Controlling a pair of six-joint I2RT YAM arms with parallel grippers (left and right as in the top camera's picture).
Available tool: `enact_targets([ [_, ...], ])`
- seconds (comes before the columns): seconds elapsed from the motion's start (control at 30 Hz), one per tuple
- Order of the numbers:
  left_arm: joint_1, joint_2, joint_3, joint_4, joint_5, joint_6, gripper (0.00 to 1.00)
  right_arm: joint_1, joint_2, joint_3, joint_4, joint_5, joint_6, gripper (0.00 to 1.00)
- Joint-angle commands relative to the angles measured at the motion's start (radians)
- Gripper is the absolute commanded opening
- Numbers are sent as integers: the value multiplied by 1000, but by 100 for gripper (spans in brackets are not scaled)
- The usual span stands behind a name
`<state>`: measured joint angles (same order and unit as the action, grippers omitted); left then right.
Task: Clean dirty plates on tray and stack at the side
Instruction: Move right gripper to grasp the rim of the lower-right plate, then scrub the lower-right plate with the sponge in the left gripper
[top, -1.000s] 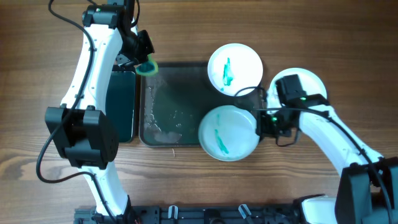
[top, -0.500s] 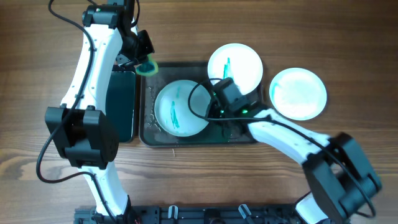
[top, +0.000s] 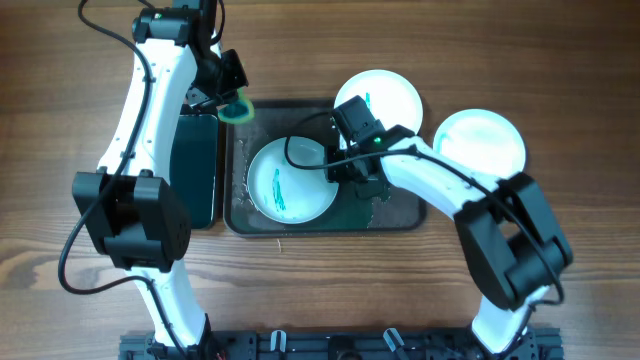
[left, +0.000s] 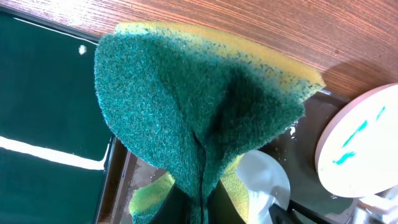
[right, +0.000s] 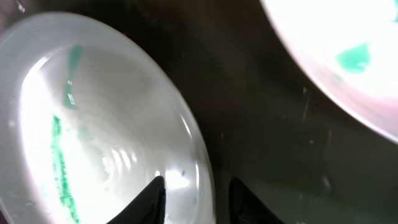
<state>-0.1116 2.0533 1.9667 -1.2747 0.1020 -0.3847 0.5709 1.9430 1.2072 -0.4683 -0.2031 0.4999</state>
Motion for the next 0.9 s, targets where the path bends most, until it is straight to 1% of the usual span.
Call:
enact_targets([
  [0.0,-14,-7,-4,-8,10,-13,4,0,47,21,-12,-78,-51,23],
  [0.07,-21,-7,-4,-18,9,-13,4,-2,47,20,-12,-78,-27,16],
  [0.13,-30,-7,-11,-26,11,-13,4,-8,47,18,-11,-75,-6,5],
  [0.17,-36,-7,-20,-26,14,-13,4,-13,47,18,-11,-68,25,4],
  [0.3,-68,-7,-104,-27,68,-13,4,-29,58,16,-12,-79,54,4],
  [0.43,-99,-7,-231,0,69,-14,4,-29,64,16,-19,-79,82,4],
  [0.6,-151,-7,-398,63,69,-88,4,-34,64,15,-18,-75,102,4],
  [0.77,-217,-7,-585,193,65,-177,4,-34,64,14,-18,-74,101,4],
  [0.87,-250,-7,-702,290,68,-197,4,-34,64,14,-18,-74,102,4],
])
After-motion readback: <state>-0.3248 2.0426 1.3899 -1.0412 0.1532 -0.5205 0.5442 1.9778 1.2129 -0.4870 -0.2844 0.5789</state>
